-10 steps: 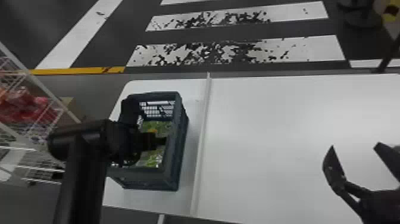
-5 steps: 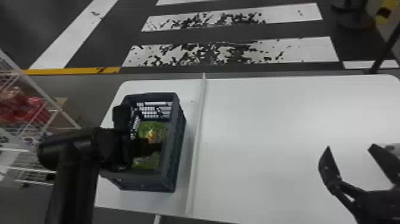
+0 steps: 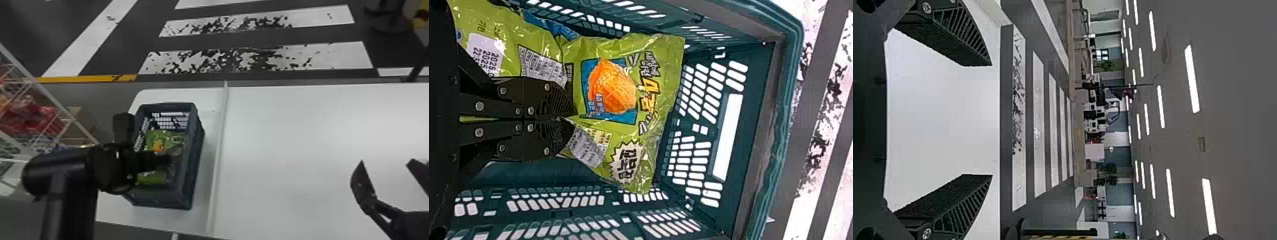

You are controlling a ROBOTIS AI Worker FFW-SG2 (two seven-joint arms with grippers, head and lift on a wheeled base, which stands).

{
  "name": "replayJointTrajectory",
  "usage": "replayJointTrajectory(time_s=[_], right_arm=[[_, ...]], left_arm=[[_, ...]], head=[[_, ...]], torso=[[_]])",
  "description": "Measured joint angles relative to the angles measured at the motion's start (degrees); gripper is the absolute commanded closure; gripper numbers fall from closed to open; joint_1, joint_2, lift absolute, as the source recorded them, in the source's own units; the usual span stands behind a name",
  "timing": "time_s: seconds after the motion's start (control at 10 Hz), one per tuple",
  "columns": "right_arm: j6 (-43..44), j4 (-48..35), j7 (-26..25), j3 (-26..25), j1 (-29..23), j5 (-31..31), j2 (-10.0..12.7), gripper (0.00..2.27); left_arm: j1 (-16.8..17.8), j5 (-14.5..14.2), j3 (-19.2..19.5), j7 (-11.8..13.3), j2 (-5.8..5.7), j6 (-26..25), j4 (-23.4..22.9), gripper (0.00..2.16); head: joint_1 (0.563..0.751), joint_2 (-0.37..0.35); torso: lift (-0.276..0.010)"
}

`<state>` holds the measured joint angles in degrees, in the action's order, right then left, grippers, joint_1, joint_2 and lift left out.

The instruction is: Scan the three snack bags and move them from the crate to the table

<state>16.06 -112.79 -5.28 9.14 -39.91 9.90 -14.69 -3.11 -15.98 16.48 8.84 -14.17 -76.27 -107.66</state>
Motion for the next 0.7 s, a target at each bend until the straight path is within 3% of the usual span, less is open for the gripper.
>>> replayJointTrajectory(time_s=[0.7], right_arm=[[3.4, -0.7, 0.0, -1.4, -2.4, 1.6, 0.0, 0.09]], left_arm=[[-5.4, -0.4, 1.0, -1.7, 0.77, -1.6, -12.1, 1.9]], head=[[0.695, 0.226]], torso=[[-0.062]])
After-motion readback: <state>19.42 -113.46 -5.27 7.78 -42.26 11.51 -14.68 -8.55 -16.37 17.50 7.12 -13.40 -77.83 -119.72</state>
